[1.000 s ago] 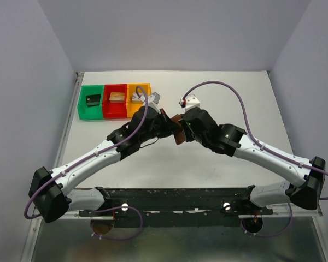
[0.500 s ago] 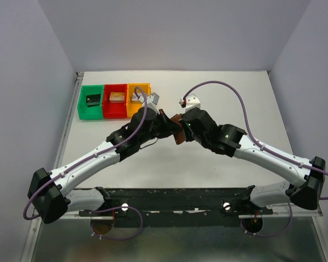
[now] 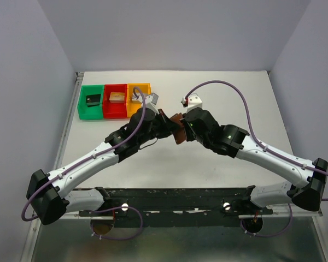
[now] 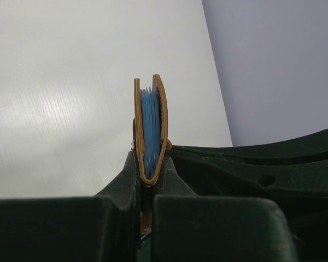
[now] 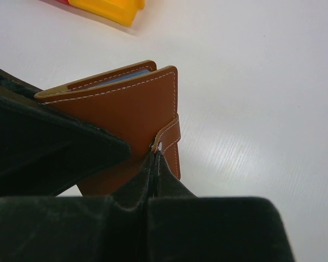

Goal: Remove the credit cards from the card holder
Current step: Open the card holder.

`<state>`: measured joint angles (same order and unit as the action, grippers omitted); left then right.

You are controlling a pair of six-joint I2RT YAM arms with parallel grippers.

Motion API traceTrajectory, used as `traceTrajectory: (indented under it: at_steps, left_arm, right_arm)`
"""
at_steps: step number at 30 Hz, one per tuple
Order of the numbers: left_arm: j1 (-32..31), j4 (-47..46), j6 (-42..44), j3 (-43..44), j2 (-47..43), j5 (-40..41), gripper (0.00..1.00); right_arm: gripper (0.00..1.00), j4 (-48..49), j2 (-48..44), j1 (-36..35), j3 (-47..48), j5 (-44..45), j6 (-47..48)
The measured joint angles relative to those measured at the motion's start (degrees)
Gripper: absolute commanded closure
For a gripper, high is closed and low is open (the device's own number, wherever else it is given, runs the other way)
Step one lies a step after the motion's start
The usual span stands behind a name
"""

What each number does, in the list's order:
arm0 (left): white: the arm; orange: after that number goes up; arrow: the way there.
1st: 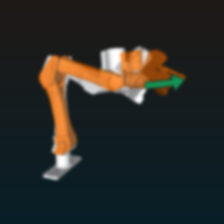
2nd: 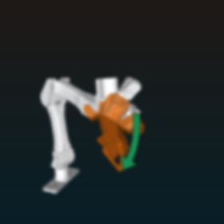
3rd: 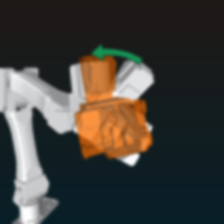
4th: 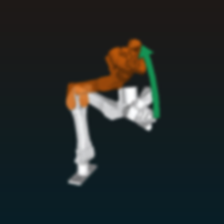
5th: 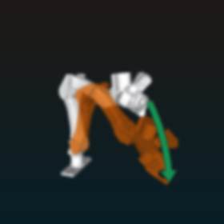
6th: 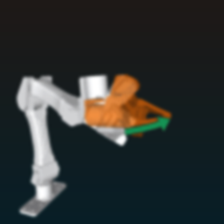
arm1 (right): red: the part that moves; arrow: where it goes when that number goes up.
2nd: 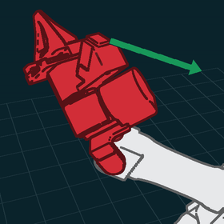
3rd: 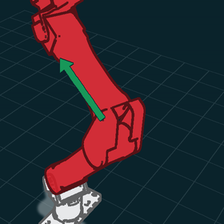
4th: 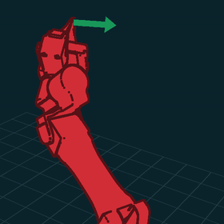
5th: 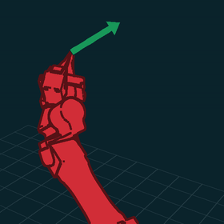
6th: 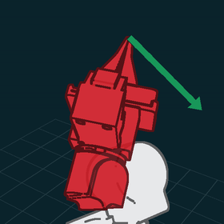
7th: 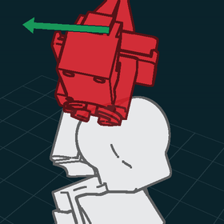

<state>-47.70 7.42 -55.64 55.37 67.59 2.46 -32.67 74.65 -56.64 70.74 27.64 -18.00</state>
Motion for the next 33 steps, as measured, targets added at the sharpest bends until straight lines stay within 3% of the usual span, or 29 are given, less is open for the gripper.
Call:
traceTrajectory:
  at_steps: [17, 19, 21, 23, 27, 33]
  left_arm:
    - [-0.44, 2.14, 1.03, -0.13, -3.21, 0.11, 1.00]
    - [-0.44, 1.70, 3.23, -0.85, -3.82, 0.13, 1.00]
    - [-0.35, -0.24, 6.99, -2.43, -4.52, -0.61, 1.00]
    - [0.24, -4.28, 10.84, -5.33, -5.18, -3.02, 1.00]
    - [5.20, -16.74, 14.88, -14.75, -5.84, -15.17, 1.00]
    - [19.96, -32.00, 7.56, -23.39, -5.60, -32.44, 1.00]
  right_arm:
    - [0.98, -3.41, -2.75, 1.38, -1.31, 6.36, 0.07]
    - [0.81, -3.48, -4.31, 1.38, -1.53, 6.34, 0.07]
    - [0.53, -2.95, -6.78, 1.38, -2.23, 6.01, 0.35]
    - [0.36, -0.87, -10.10, 1.38, -3.87, 4.57, 1.77]
    - [0.24, 4.79, -16.59, 1.42, -8.02, -0.76, 5.46]
    - [0.23, 5.51, -21.35, 4.04, -7.67, -9.25, 4.70]
